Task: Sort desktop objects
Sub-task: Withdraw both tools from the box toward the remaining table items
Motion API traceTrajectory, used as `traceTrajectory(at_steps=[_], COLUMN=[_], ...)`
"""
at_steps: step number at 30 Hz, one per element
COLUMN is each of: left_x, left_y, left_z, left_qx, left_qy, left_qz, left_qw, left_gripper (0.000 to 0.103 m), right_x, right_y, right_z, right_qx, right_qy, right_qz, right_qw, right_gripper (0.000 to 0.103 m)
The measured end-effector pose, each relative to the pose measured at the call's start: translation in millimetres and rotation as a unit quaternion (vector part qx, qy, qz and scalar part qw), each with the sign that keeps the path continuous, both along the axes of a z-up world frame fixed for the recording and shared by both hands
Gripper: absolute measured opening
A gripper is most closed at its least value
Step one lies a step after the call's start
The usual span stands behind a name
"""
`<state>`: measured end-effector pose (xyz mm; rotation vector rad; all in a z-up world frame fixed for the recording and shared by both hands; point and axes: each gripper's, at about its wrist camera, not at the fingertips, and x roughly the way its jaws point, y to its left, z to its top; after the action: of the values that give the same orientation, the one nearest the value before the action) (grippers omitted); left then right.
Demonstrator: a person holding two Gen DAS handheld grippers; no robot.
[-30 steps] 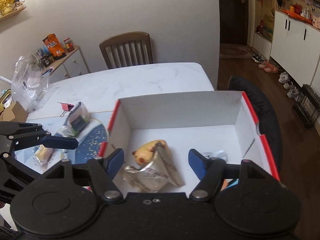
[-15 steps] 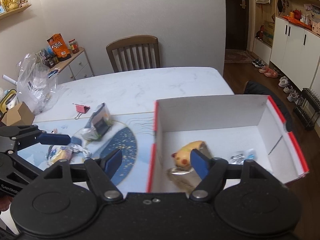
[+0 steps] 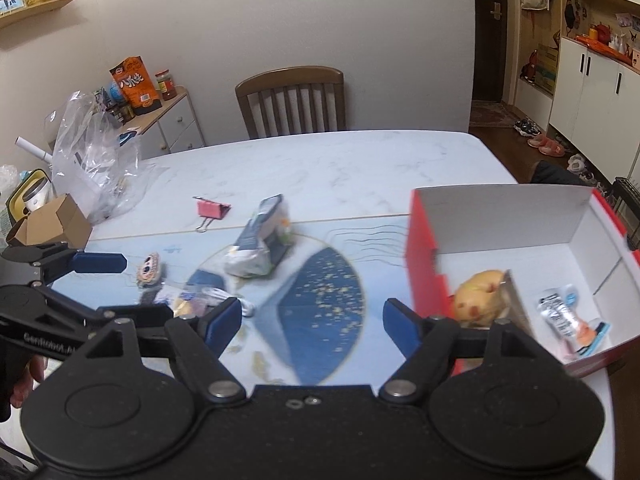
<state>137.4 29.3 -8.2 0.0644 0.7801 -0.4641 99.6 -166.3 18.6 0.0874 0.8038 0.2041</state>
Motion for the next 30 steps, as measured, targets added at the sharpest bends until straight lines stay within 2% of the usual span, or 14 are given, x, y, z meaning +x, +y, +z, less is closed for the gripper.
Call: traceTrajectory(at_steps=[7,17,30], left_x=[13,34,69], left_y=[47,93,120], left_z=[-10,-30,-58], left_qx=[0.017,0.042,0.062], left_qy=[-0.013,-0.017,-0.012], left_qz=[0.029,0.067,0.088], left_qw=[0.9994,0.9967,0.9941], left_gripper=[0.103,0.103,0.103], right_x=[3,17,41], right_y=[46,102,166], right_z=[-12,-39,-70], right_qx=[-0.008,-0.022,-0.054], right_qy=[0.007,0.019,0.03], right_qz=[0.01,0.032,0.05], right_qw=[1.0,0.999,0.997], right_gripper=[0.078,0.078,0.078])
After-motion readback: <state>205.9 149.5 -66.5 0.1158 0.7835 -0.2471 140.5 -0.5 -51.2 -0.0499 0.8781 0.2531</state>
